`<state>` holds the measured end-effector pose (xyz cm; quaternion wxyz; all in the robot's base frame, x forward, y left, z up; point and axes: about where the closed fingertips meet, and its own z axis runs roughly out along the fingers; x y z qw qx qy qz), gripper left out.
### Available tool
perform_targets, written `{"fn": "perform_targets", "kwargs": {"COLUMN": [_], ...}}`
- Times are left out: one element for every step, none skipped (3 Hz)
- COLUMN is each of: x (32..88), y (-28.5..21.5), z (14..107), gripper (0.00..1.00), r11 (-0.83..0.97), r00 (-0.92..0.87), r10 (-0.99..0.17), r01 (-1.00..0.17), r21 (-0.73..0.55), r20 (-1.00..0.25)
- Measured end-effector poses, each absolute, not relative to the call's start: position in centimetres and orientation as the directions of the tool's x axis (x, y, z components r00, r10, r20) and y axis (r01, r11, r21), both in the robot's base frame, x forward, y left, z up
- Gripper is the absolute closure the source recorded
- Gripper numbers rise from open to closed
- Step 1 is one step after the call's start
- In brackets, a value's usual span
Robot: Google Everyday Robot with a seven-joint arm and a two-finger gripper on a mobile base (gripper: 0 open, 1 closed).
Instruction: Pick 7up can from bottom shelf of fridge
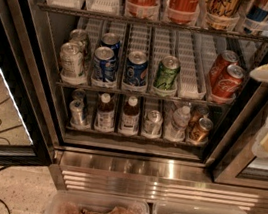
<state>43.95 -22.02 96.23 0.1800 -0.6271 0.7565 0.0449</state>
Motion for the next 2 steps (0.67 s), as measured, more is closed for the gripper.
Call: {"fn": "perform_targets", "kwargs": {"x": [42.7,42.6], "y": [-18.4,-16.4], "z": [93.4,94.2], "gripper": [0.0,0.0], "r11": [0.023,-0.015], "r00": [0.001,0.039], "r10": [-0.872,-0.826], "r01": [-0.999,-0.999], "r21": [-0.042,-0.047], "r20": [-0.489,-0.563]}}
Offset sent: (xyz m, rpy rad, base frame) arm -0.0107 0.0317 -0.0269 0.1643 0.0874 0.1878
